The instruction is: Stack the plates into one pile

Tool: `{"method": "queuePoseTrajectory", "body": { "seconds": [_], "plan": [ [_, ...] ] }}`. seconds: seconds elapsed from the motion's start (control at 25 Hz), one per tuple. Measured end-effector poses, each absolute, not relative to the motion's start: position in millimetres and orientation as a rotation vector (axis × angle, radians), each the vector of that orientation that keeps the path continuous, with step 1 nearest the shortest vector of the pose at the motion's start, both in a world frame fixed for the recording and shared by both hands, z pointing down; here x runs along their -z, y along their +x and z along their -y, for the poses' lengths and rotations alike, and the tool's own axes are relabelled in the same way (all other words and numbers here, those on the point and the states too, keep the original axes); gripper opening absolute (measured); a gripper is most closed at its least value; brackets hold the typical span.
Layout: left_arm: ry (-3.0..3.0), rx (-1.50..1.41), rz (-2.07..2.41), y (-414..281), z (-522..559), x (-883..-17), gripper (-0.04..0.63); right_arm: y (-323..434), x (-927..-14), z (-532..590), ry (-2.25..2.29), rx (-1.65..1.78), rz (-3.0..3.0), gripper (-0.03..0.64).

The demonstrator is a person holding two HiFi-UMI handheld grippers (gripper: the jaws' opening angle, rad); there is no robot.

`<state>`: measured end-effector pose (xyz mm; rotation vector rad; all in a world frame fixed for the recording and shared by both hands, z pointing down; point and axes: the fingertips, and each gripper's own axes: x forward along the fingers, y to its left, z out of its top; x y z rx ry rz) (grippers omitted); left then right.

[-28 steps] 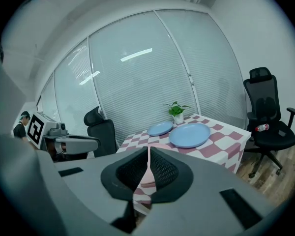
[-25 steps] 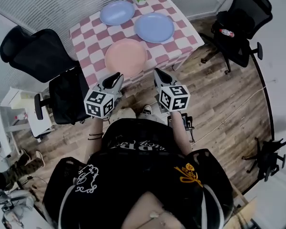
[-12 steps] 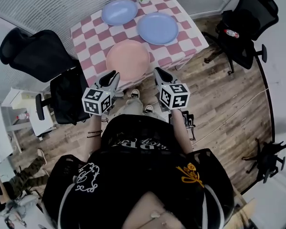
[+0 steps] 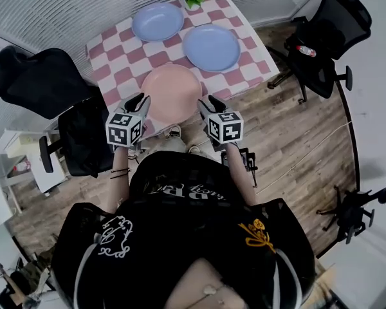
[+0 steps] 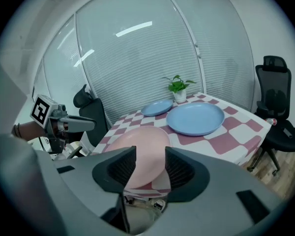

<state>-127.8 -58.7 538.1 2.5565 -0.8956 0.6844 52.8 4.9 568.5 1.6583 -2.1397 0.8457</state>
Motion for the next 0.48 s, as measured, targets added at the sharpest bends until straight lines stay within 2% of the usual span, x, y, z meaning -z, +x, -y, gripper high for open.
{"method": "queuePoseTrajectory", "body": {
  "seconds": [0.04,0.12,0.16,0.48],
  "plan": [
    [2.536,-0.719,0.894,-133,64,-549,0.091,52,-578,-2,1.644,-0.873,2.121,0.154],
    [2.485,-0.79,0.881,-145,74,-573,0.185,52,-597,5,1.636,-0.921,2.078,0.161],
    [2.456,-0.825,0.872,-151,78,-586,0.209,52,-606,8,1.633,-0.941,2.054,0.163],
    [2.305,-0.955,0.72,-167,86,-664,0.215,54,-668,16,1.583,-1.075,1.868,0.163]
  ]
}}
